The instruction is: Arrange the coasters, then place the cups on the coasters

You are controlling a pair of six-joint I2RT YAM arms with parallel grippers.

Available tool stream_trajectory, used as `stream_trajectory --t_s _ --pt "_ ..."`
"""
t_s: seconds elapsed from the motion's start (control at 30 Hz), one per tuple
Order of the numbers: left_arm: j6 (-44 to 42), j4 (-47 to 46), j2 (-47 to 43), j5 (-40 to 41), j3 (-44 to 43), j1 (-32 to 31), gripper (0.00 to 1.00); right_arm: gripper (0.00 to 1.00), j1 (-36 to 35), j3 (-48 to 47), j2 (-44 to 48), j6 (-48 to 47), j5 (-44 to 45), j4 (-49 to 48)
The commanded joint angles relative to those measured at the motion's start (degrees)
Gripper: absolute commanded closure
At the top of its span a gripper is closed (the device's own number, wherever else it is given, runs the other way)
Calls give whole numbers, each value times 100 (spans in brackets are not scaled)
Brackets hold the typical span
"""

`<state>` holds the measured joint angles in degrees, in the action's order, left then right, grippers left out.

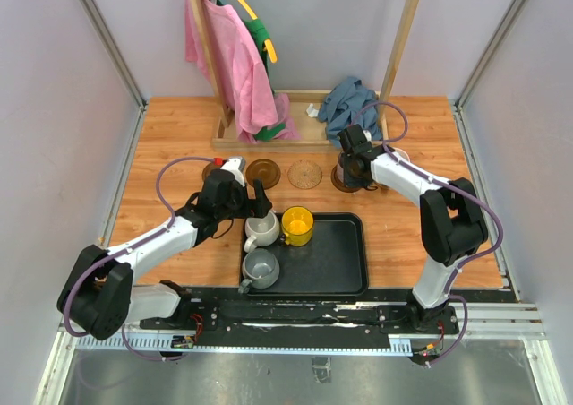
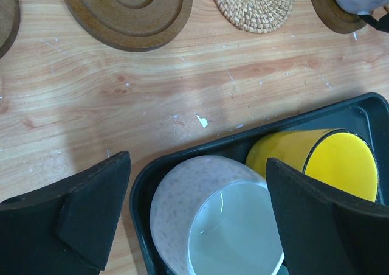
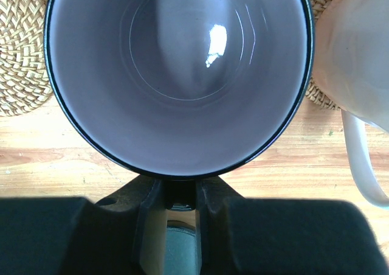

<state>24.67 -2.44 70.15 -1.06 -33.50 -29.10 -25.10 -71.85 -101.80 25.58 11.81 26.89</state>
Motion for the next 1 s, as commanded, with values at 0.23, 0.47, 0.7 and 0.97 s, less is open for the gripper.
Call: stream_trajectory --t_s 0.23,0.47,0.7,0.97 --pt "-40 -29 8 19 -56 -43 4 99 67 -176 81 183 -169 97" --pt "-23 -36 -10 25 -48 -43 3 99 64 -133 52 201 -162 129" --pt "-13 -46 -27 30 -53 -43 3 92 58 -95 -24 222 -149 185" --pt "-9 -71 -10 42 -61 -43 2 77 -24 -77 -77 220 58 276"
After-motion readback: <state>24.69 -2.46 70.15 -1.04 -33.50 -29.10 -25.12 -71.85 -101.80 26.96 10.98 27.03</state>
